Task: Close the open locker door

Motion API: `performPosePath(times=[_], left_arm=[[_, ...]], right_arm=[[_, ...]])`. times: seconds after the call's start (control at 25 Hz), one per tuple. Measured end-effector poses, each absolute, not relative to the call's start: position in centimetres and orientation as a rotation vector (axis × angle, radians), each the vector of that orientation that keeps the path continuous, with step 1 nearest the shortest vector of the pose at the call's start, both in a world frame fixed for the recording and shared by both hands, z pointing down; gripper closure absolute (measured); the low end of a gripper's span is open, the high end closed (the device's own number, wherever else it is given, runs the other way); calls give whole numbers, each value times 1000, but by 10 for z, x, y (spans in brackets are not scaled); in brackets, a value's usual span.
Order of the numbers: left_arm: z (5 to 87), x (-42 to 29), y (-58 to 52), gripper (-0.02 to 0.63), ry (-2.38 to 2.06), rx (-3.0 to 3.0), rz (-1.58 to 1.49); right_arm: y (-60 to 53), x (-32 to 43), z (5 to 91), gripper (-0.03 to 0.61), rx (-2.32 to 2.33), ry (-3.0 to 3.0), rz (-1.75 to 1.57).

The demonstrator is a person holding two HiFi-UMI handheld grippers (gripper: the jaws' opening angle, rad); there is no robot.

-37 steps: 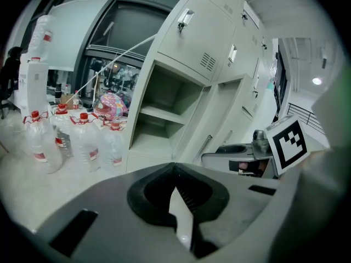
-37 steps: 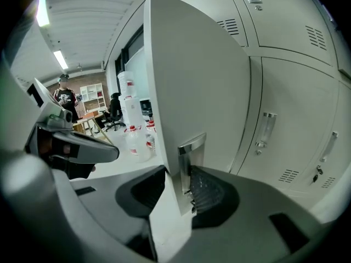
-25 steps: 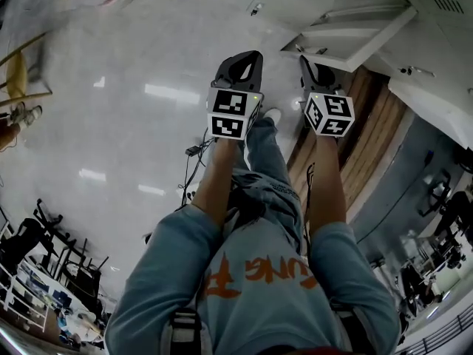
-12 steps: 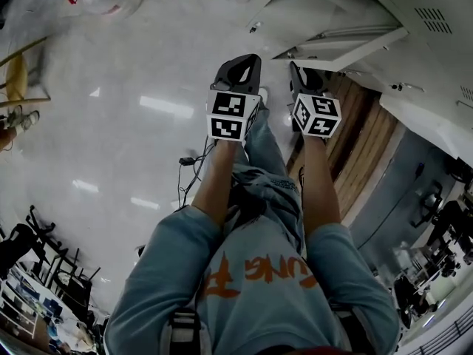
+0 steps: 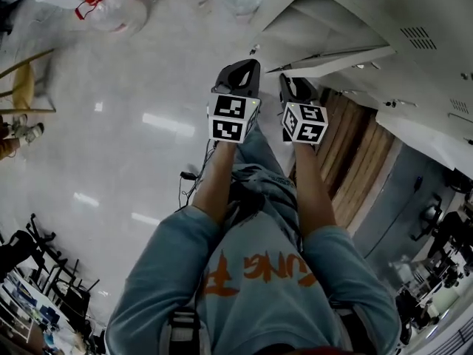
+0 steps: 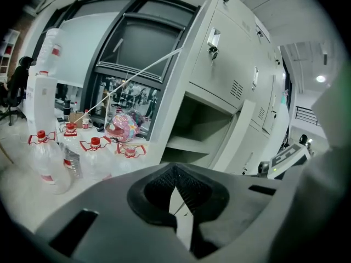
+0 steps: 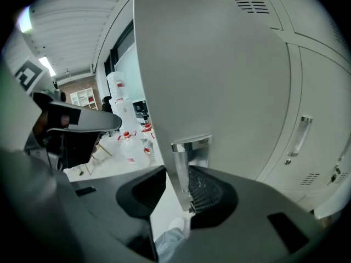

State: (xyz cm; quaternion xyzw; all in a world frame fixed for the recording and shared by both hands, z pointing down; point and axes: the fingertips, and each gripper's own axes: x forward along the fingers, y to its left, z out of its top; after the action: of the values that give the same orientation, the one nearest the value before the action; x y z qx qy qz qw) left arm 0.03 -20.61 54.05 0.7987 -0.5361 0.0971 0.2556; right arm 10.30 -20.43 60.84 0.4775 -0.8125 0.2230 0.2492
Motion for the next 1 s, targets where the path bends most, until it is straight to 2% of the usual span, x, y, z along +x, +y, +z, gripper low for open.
performPosePath(times=[1.0], left_arm=[[551, -25, -289, 595, -1478, 2202, 396]], right_arm=[[-302, 59, 607, 463, 1310, -2214, 540]])
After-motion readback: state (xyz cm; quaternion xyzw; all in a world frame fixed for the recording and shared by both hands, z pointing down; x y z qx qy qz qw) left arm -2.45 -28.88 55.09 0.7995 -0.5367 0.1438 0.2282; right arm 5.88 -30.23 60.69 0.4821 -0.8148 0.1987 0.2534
